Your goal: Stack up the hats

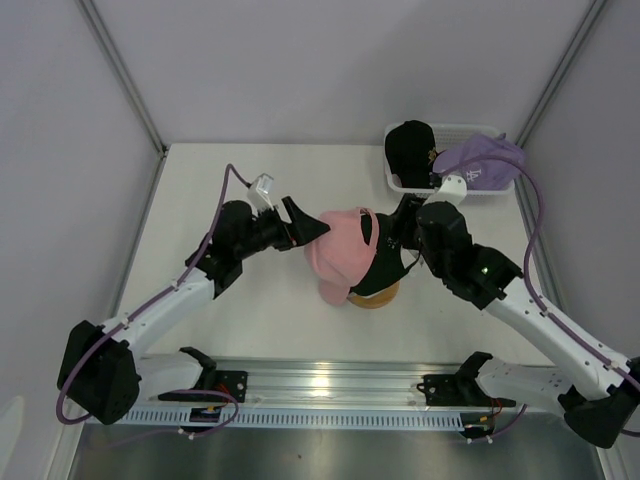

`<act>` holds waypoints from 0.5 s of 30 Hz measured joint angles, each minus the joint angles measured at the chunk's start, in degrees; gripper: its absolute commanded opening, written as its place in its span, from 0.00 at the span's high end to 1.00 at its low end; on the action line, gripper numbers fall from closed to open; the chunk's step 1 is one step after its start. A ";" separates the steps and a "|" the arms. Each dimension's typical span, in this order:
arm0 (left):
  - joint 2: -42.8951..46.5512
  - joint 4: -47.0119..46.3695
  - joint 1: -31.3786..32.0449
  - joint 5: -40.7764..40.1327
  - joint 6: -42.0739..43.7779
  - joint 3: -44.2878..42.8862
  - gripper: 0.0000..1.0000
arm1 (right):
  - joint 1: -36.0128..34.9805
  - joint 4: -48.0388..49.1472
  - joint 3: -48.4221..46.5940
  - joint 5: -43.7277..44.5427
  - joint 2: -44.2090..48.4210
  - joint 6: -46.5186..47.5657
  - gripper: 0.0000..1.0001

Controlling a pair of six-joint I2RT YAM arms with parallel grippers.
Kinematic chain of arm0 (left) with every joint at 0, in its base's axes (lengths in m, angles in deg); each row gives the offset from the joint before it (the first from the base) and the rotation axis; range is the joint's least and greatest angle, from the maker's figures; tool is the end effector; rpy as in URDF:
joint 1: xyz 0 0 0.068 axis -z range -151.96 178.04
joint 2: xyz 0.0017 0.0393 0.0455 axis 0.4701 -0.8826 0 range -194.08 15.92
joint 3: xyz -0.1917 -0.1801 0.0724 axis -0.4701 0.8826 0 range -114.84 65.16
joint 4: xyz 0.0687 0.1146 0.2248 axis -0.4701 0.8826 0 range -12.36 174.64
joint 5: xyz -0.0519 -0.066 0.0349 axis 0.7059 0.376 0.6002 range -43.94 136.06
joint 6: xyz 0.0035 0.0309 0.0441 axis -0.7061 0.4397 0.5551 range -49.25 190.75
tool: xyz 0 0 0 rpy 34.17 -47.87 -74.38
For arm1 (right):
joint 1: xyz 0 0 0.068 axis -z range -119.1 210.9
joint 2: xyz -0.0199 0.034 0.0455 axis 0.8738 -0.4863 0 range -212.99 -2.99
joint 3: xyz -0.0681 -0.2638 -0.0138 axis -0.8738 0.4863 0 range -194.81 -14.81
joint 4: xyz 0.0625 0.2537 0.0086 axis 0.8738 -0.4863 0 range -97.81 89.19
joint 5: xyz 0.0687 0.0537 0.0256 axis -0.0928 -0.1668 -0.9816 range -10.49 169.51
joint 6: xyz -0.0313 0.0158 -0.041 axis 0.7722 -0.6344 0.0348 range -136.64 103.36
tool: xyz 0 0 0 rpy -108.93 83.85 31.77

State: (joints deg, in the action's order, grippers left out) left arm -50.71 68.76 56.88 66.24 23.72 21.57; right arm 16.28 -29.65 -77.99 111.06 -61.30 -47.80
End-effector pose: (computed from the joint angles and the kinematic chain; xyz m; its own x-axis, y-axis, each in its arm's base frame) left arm 0.2292 -0.1402 0.2888 -0.6917 -0.4031 -0.5992 0.3516 0.5367 -0.7670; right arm 0.1666 0.1382 0.3763 -0.3809 0.2434 -0.8920 -0.0714 0.9541 0.2909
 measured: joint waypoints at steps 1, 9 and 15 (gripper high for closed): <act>-0.15 -0.02 0.33 0.00 0.11 -0.09 0.11 | 0.72 0.04 -0.20 -1.86 -0.87 0.37 0.40; -1.22 0.04 1.07 -0.02 1.03 -0.61 0.16 | 1.62 -0.04 -2.58 -11.41 -5.46 2.78 0.39; -1.68 0.22 1.18 0.00 1.57 -1.11 0.17 | 2.38 -0.22 -6.12 -13.42 -8.04 4.28 0.45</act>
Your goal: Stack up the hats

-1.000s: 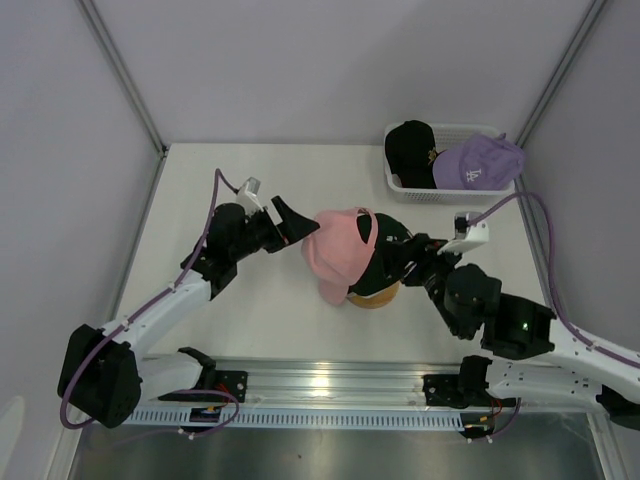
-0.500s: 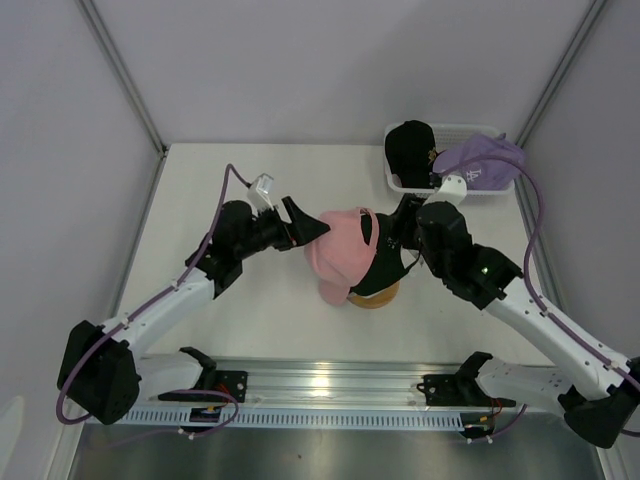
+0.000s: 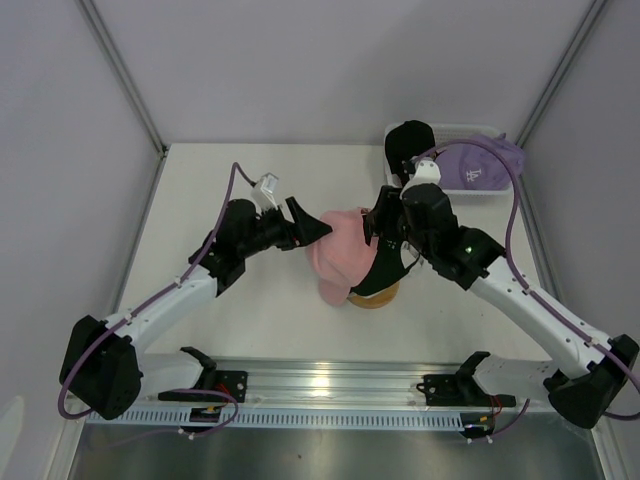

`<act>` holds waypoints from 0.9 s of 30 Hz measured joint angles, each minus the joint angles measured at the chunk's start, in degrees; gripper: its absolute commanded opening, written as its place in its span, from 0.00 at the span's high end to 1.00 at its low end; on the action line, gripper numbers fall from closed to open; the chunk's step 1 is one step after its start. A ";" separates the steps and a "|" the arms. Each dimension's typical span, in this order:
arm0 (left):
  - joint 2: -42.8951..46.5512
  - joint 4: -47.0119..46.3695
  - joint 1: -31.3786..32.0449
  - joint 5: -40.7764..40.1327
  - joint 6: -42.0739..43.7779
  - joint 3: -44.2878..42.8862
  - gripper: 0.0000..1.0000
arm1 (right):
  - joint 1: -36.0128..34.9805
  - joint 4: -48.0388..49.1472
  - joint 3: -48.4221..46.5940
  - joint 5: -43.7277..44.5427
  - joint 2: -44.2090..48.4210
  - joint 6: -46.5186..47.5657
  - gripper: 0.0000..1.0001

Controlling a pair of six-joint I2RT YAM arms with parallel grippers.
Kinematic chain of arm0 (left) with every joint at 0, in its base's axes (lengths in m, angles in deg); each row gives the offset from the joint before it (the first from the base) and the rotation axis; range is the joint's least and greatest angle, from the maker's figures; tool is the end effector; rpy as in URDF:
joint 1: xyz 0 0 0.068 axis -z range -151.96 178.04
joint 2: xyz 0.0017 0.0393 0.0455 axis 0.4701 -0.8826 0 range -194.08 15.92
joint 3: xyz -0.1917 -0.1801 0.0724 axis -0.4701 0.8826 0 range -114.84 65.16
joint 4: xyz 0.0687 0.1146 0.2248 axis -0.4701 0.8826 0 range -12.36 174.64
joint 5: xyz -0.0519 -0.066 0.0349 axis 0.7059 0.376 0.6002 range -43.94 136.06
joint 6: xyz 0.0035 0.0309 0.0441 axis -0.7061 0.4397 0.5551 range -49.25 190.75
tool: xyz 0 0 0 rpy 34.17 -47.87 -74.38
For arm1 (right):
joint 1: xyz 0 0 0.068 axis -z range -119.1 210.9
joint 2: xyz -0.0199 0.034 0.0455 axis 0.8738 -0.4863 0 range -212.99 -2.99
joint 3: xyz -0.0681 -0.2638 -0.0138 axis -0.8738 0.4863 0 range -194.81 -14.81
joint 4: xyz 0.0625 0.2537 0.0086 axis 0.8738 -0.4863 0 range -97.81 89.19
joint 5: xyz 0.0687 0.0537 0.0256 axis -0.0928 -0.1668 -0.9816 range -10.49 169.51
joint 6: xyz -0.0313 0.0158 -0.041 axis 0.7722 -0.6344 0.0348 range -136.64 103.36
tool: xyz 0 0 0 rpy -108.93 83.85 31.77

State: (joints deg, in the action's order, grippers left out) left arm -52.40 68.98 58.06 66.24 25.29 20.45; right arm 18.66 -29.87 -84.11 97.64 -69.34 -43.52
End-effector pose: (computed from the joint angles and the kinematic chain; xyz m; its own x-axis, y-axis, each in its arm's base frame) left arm 0.2318 -0.1481 0.2879 -0.6970 -0.3699 -0.6143 0.3727 0.5450 -0.7510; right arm 0.1943 0.1615 0.3804 -0.4858 0.1391 -0.8629 -0.2381 0.9289 0.2838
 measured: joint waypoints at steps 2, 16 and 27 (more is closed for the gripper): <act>0.00 0.07 0.02 0.00 0.13 -0.04 0.16 | 0.17 0.00 -1.11 -0.17 -1.79 0.61 0.50; -0.17 0.83 0.09 0.00 1.44 -1.38 0.15 | 1.25 -2.80 -2.97 -0.48 -6.95 2.80 0.95; -0.37 1.40 0.13 0.02 1.75 -1.97 0.15 | 1.29 -3.30 -3.06 -0.76 -4.81 2.93 1.00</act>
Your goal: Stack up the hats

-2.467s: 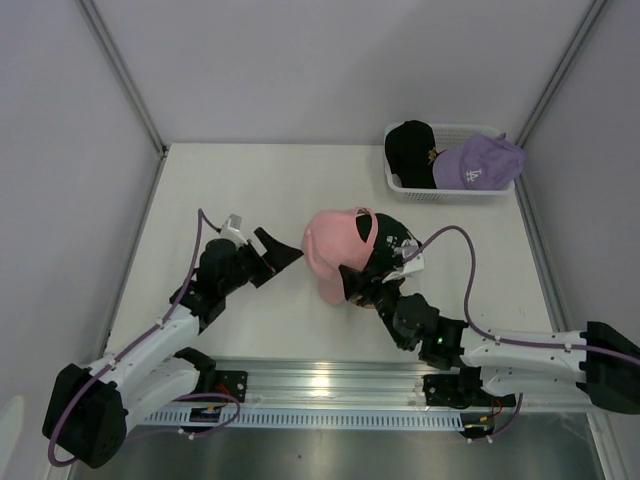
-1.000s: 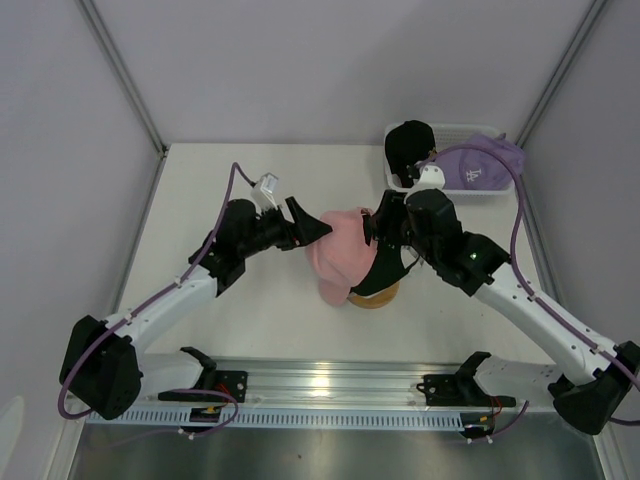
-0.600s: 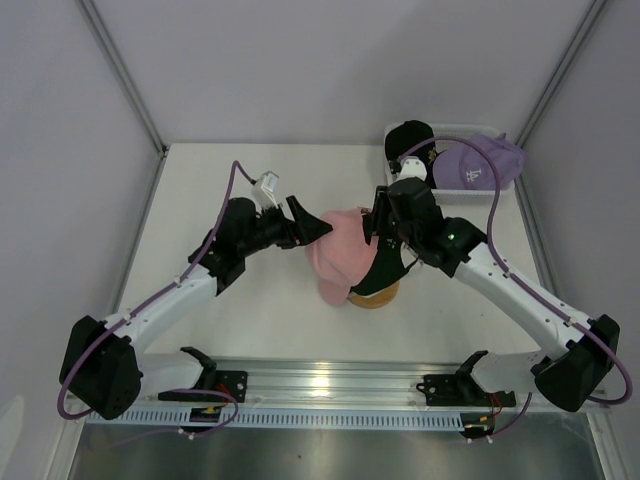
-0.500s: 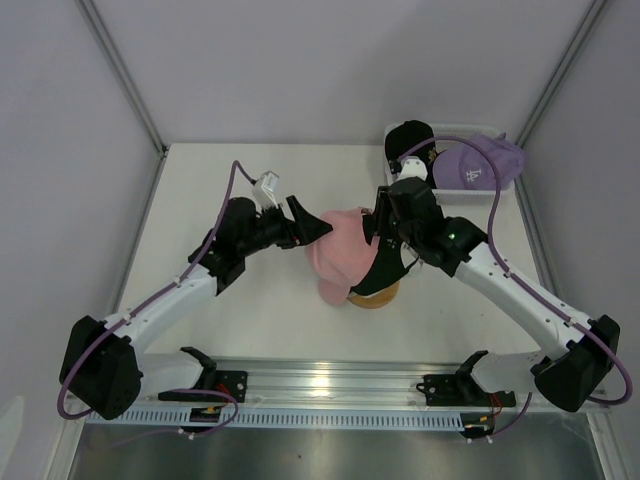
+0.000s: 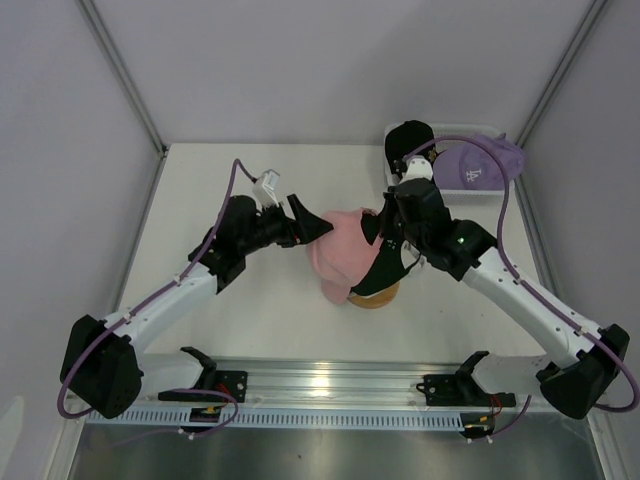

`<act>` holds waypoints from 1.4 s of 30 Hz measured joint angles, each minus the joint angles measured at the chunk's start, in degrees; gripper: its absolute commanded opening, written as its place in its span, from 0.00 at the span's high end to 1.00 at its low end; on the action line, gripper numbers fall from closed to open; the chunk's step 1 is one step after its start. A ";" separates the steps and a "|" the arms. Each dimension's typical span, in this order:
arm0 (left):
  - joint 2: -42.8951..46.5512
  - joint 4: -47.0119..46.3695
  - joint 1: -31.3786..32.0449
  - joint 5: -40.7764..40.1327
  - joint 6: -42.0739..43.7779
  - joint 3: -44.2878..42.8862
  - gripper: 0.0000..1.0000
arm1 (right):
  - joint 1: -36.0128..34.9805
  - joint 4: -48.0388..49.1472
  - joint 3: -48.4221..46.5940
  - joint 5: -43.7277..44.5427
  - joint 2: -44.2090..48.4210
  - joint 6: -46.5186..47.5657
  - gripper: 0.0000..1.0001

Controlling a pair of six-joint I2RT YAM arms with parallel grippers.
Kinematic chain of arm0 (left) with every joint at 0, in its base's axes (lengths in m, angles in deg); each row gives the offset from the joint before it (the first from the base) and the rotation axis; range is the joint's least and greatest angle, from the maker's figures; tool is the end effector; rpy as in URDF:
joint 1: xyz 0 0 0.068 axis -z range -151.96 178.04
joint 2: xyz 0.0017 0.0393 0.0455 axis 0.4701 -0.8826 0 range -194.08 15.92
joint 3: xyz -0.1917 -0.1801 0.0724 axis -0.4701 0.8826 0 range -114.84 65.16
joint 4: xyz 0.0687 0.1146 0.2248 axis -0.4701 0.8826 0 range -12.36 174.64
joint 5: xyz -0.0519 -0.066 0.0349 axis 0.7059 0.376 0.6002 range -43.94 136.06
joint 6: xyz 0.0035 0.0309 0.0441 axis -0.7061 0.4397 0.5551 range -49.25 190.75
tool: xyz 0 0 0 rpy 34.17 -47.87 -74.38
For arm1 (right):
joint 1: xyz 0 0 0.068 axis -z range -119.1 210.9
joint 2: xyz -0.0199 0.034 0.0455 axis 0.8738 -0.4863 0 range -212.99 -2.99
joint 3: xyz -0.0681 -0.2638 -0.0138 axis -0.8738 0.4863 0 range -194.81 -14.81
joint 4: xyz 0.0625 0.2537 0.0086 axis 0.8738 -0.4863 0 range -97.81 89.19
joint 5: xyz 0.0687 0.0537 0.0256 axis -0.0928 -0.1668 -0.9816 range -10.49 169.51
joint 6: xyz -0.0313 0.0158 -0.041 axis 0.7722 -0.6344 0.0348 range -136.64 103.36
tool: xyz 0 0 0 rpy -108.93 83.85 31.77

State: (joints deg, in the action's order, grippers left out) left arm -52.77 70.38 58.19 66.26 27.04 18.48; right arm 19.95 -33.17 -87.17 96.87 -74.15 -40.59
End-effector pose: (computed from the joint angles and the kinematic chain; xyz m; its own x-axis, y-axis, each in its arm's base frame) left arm 0.2339 -0.1500 0.2959 -0.6843 -0.3524 -0.6384 0.3974 0.5537 -0.7318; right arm 0.2115 0.1695 0.3726 -0.5326 0.0506 -0.8448 -0.2369 0.9494 0.2062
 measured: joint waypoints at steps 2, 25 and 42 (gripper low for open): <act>0.00 0.50 0.00 -0.02 0.31 -0.33 0.14 | -0.02 -0.26 0.00 0.13 1.36 0.00 1.00; -1.36 3.02 0.94 -0.04 3.37 -4.37 0.11 | 5.86 -5.40 13.92 9.14 17.55 -7.54 1.00; -4.50 -0.33 1.46 -1.49 -1.31 2.95 0.12 | 16.87 1.79 24.57 1.70 18.23 -8.39 1.00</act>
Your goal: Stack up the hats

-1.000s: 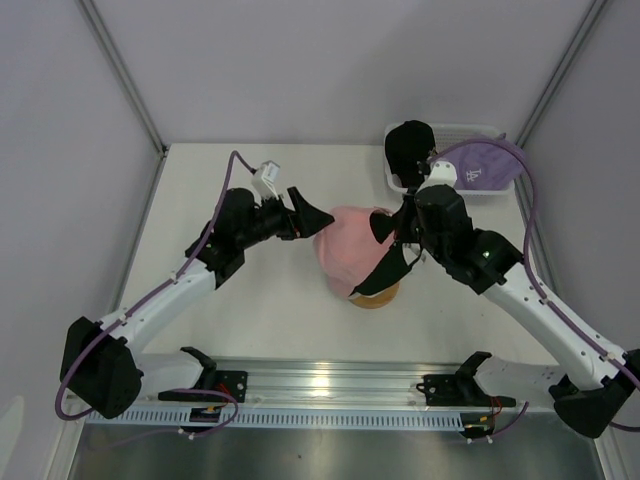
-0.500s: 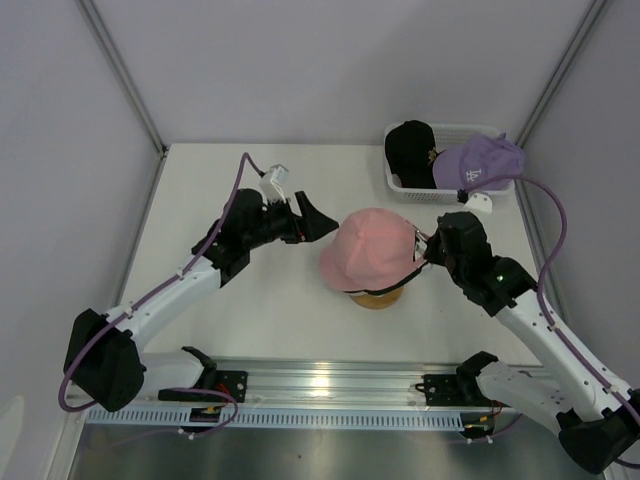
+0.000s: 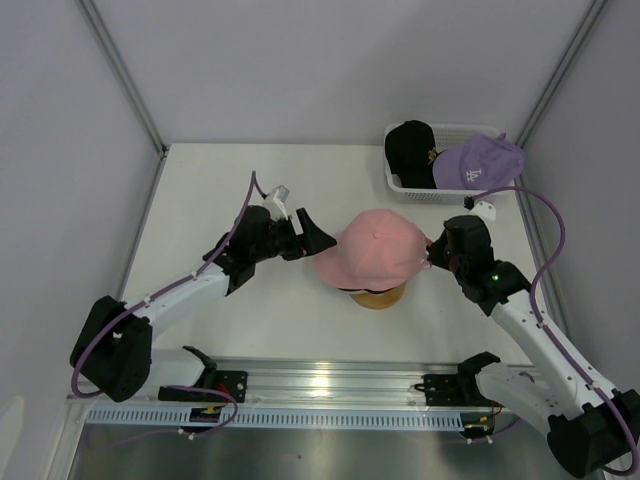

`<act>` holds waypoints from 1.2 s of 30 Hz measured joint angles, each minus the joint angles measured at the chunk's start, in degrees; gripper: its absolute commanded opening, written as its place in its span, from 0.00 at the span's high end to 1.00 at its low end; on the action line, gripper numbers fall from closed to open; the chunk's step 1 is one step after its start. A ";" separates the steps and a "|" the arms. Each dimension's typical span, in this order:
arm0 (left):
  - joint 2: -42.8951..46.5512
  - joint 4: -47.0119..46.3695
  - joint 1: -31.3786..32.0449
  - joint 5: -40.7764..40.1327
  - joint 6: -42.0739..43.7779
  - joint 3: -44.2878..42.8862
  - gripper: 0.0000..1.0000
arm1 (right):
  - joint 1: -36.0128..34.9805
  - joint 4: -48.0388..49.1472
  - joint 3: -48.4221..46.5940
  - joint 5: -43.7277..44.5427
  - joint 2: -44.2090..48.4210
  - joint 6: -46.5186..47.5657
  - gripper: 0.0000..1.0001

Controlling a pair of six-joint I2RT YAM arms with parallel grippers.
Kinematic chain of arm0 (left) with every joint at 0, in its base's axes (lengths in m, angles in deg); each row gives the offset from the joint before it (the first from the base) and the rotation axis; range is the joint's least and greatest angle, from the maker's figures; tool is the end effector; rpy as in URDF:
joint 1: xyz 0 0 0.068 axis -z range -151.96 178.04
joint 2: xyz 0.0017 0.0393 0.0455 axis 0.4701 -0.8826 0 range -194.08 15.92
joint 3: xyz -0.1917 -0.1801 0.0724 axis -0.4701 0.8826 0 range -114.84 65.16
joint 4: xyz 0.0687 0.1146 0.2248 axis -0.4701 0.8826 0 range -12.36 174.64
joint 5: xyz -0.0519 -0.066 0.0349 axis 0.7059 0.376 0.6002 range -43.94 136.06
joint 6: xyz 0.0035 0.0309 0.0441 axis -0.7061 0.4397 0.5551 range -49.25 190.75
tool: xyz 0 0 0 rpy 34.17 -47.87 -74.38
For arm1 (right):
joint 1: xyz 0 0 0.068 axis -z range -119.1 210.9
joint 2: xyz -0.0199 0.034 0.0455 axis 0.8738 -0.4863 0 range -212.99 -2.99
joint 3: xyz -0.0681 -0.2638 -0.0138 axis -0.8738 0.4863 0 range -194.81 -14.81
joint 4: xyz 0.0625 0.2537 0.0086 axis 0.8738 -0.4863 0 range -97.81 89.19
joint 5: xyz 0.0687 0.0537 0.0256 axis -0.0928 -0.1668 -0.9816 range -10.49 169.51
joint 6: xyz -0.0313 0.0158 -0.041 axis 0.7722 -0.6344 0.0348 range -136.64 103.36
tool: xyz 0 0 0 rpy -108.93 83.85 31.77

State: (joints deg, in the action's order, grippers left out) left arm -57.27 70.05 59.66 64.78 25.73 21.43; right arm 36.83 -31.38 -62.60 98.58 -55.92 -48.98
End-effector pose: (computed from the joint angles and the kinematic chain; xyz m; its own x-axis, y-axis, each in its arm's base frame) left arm 0.2380 -0.1599 0.2578 -0.7548 -0.3220 -0.5715 0.3060 0.5978 -0.7409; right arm 0.1852 0.0700 0.2991 -0.5268 0.3183 -0.7882 0.1640 0.9479 0.2732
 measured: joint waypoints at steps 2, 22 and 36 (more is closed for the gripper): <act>-1.20 -1.49 0.00 0.09 -1.18 1.64 0.13 | 0.42 0.35 0.00 -0.57 -0.17 0.07 1.00; -5.09 -24.48 -0.07 -2.03 -17.77 15.87 0.31 | 1.36 4.57 2.49 -4.59 -3.06 0.42 1.00; -12.55 -42.99 1.05 -2.29 -25.68 17.07 0.99 | 3.04 5.73 7.06 -4.13 -3.28 0.39 1.00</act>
State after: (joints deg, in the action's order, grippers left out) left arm -69.82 27.06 60.71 62.48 0.05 38.51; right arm 39.86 -25.66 -55.54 94.45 -59.20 -48.59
